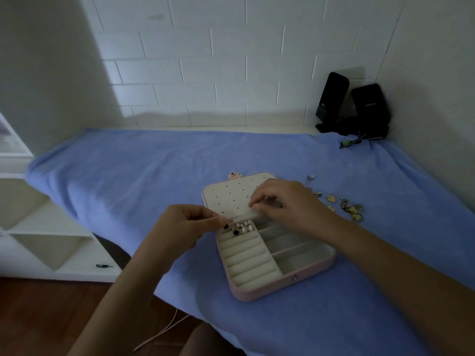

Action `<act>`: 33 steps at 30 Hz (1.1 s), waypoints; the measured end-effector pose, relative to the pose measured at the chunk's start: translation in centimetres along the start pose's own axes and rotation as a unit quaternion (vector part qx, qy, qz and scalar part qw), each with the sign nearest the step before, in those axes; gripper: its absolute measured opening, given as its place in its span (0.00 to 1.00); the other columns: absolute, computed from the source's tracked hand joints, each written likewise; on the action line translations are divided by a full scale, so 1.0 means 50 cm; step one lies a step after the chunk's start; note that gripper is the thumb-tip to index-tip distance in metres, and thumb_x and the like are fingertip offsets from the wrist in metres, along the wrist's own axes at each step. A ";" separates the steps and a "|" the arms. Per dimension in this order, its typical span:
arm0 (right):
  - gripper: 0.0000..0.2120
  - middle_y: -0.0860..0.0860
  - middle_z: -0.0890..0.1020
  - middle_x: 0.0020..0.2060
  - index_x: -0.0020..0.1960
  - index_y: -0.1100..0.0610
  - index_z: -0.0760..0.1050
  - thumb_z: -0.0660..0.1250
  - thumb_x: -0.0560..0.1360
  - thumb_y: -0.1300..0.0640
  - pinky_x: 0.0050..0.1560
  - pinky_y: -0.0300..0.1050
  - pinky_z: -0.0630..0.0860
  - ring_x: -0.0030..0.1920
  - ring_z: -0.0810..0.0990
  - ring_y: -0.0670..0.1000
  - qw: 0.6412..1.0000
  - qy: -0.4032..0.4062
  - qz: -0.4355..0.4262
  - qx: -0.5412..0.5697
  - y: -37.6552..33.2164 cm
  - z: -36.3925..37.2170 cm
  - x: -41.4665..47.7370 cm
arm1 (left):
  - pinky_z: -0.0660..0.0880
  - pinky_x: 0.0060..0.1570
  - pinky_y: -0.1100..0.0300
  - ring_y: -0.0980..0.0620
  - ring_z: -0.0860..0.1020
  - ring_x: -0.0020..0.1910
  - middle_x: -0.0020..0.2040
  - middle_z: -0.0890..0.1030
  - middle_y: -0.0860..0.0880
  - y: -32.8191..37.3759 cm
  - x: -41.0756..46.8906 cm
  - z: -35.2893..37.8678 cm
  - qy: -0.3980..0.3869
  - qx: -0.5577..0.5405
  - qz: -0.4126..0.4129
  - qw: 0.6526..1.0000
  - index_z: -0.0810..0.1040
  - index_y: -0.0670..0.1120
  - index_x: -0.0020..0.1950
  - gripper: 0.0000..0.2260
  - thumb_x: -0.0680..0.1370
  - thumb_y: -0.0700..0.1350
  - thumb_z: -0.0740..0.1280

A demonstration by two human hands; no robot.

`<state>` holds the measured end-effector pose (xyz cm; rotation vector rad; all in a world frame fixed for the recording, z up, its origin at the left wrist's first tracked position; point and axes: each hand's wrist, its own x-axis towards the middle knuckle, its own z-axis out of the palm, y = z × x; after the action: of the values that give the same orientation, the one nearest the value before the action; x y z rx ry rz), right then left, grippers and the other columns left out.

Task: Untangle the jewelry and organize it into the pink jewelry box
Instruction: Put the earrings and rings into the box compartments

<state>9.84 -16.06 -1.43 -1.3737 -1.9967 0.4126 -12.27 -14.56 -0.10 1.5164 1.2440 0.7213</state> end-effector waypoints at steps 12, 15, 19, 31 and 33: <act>0.07 0.47 0.81 0.48 0.49 0.54 0.81 0.64 0.77 0.61 0.49 0.38 0.74 0.47 0.77 0.44 0.999 -0.020 0.030 -0.026 0.000 0.000 0.000 | 0.64 0.30 0.65 0.55 0.69 0.28 0.32 0.79 0.40 -0.014 -0.007 0.019 0.042 0.117 0.047 0.991 0.84 0.49 0.34 0.05 0.70 0.45 0.75; 0.08 0.47 0.81 0.48 0.50 0.55 0.81 0.64 0.77 0.61 0.50 0.39 0.74 0.48 0.77 0.44 0.999 -0.025 0.033 -0.026 -0.001 -0.001 -0.001 | 0.63 0.26 0.69 0.58 0.66 0.24 0.27 0.73 0.45 -0.017 -0.006 0.028 0.054 0.159 0.067 0.983 0.83 0.48 0.34 0.05 0.70 0.45 0.74; 0.08 0.48 0.81 0.48 0.51 0.55 0.81 0.63 0.77 0.62 0.50 0.38 0.74 0.48 0.77 0.44 0.999 -0.029 0.032 -0.030 -0.002 -0.002 -0.002 | 0.62 0.23 0.69 0.57 0.64 0.22 0.23 0.69 0.50 -0.022 -0.006 0.040 0.086 0.180 0.080 0.977 0.82 0.46 0.34 0.07 0.70 0.46 0.74; 0.09 0.47 0.80 0.49 0.51 0.54 0.80 0.62 0.77 0.62 0.49 0.36 0.73 0.48 0.77 0.45 0.998 -0.033 0.037 -0.037 -0.005 -0.003 -0.004 | 0.61 0.25 0.68 0.58 0.65 0.22 0.23 0.68 0.54 -0.030 -0.012 0.047 0.112 0.152 0.076 0.979 0.80 0.46 0.33 0.09 0.69 0.48 0.74; 0.09 0.47 0.80 0.49 0.51 0.55 0.80 0.62 0.77 0.63 0.49 0.35 0.73 0.48 0.77 0.45 0.998 -0.033 0.038 -0.035 -0.008 -0.004 -0.004 | 0.63 0.26 0.70 0.58 0.68 0.25 0.27 0.71 0.53 -0.029 -0.010 0.052 0.116 0.155 0.074 0.978 0.79 0.46 0.35 0.08 0.69 0.47 0.74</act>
<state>9.74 -16.41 -1.13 -1.5001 -2.0343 0.4311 -10.61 -15.93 -2.23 1.8344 1.4816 0.8495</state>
